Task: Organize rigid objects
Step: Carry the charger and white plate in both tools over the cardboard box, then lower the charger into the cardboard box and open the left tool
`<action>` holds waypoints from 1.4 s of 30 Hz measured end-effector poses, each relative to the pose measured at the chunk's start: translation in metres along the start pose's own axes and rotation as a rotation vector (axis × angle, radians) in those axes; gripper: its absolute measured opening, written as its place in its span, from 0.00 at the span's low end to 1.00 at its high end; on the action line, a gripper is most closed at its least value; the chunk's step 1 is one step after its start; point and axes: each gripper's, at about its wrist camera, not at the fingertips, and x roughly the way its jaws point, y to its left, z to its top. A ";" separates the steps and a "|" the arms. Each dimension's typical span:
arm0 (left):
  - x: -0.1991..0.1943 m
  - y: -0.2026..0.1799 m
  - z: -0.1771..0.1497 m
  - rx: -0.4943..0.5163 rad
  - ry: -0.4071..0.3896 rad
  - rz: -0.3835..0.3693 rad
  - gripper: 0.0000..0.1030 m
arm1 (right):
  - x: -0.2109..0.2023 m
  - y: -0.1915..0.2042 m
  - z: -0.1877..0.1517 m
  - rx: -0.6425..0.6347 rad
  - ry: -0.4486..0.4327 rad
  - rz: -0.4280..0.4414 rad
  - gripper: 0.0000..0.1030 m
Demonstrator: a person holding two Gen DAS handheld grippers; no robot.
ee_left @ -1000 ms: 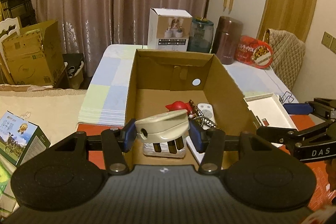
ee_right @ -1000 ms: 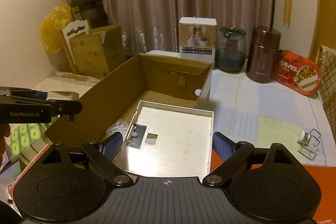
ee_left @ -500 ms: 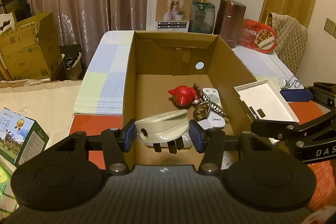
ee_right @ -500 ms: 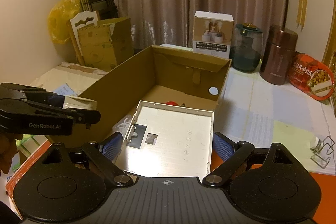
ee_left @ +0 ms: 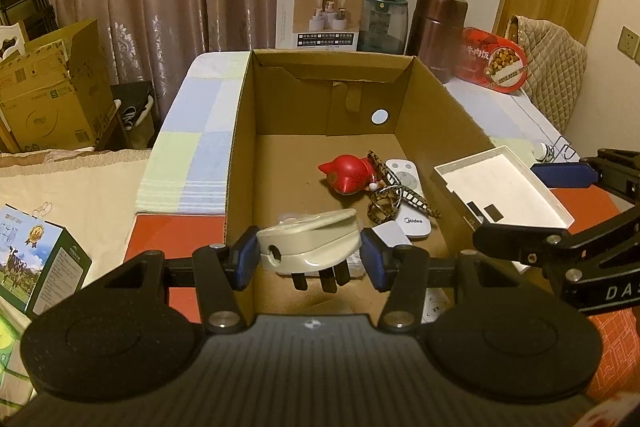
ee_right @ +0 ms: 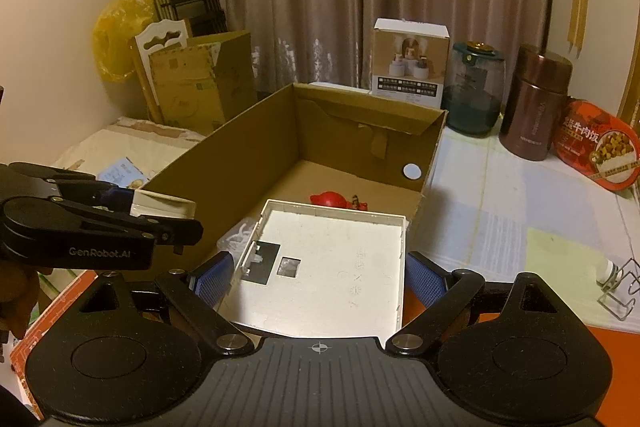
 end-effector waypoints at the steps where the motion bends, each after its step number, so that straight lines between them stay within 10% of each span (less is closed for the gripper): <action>1: 0.000 0.000 0.000 0.000 0.000 0.000 0.47 | 0.000 0.000 0.000 -0.001 -0.001 0.001 0.86; 42: -0.015 0.004 -0.002 -0.022 -0.040 0.003 0.47 | -0.002 0.004 -0.004 -0.016 -0.005 0.007 0.86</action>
